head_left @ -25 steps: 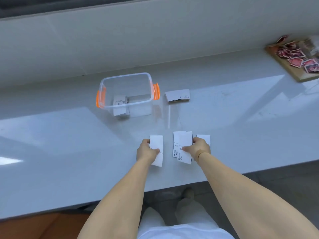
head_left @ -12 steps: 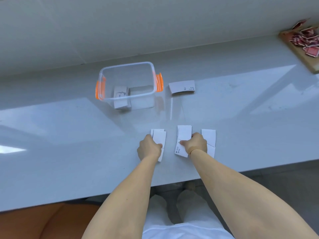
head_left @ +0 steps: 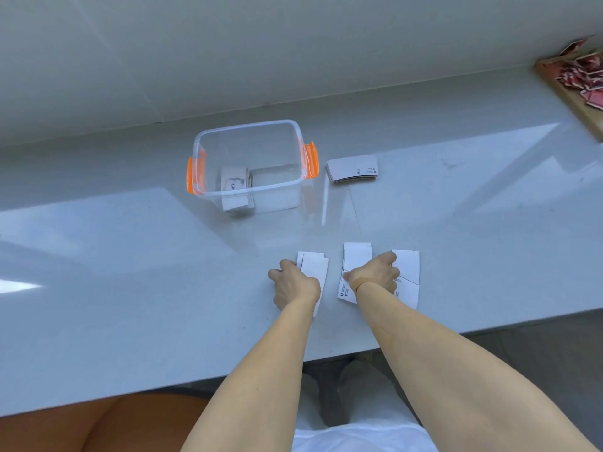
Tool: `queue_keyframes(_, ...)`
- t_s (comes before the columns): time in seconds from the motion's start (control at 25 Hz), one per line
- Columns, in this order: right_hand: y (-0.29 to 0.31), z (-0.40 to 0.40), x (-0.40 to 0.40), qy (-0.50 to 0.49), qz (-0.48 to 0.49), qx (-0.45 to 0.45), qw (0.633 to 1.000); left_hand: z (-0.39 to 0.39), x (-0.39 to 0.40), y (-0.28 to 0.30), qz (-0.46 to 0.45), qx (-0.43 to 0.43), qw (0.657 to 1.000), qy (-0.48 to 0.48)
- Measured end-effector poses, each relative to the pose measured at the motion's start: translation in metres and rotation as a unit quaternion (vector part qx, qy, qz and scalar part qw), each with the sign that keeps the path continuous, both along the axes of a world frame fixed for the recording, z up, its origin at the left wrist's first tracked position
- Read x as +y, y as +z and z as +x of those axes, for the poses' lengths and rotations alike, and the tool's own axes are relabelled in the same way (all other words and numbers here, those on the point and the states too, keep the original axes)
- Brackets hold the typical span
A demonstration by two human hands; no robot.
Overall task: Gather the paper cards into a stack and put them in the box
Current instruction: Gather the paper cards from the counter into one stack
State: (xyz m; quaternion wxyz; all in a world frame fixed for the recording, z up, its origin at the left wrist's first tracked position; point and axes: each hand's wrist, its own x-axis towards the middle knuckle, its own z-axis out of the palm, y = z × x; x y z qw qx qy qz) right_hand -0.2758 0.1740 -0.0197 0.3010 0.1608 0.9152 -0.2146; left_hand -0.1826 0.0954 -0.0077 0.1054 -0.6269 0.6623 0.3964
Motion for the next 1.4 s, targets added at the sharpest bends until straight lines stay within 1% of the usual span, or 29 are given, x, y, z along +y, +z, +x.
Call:
queue_keyframes(0.12,-0.003,-0.006,-0.002,0.000,0.005,-0.022,1.000,-0.003,0.000,0.001,0.006,0.004,1.000,0.007)
queue_keyframes(0.24,0.001,-0.008,-0.002,0.056,0.010,-0.044,0.997,-0.007,0.002,0.003,-0.006,-0.014,1.000,0.000)
queue_keyframes(0.32,0.002,-0.008,0.001,0.069,-0.033,-0.044,0.996,-0.008,0.004,0.005,-0.007,-0.025,1.000,-0.011)
queue_keyframes(0.4,0.006,-0.009,0.007,0.072,-0.077,-0.038,0.994,-0.007,0.004,0.005,0.005,-0.025,0.999,-0.045)
queue_keyframes(0.52,0.018,-0.016,0.025,0.089,-0.123,-0.033,0.988,-0.009,0.004,0.004,0.028,0.018,0.997,-0.069)
queue_keyframes(0.68,0.030,-0.031,0.067,0.048,-0.167,-0.016,0.985,-0.026,0.016,0.007,0.052,0.104,0.991,-0.068)
queue_keyframes(0.84,0.030,-0.050,0.101,-0.014,-0.153,-0.012,0.988,-0.046,0.032,0.008,0.072,0.144,0.985,-0.065)
queue_keyframes(1.08,0.018,-0.053,0.092,-0.053,-0.143,-0.029,0.988,-0.054,0.039,-0.004,0.047,0.122,0.991,-0.023)
queue_keyframes(1.16,0.016,-0.050,0.087,-0.052,-0.111,-0.016,0.992,-0.053,0.038,-0.006,0.040,0.120,0.992,-0.019)
queue_keyframes(1.28,0.017,-0.045,0.084,-0.053,-0.008,-0.003,0.999,-0.051,0.035,-0.007,0.040,0.124,0.991,-0.014)
queue_keyframes(1.32,0.017,-0.042,0.084,-0.058,0.005,-0.005,0.998,-0.050,0.035,-0.008,0.042,0.126,0.991,-0.013)
queue_keyframes(1.4,0.016,-0.039,0.080,-0.067,-0.004,-0.005,0.998,-0.049,0.034,-0.008,0.048,0.127,0.991,-0.011)
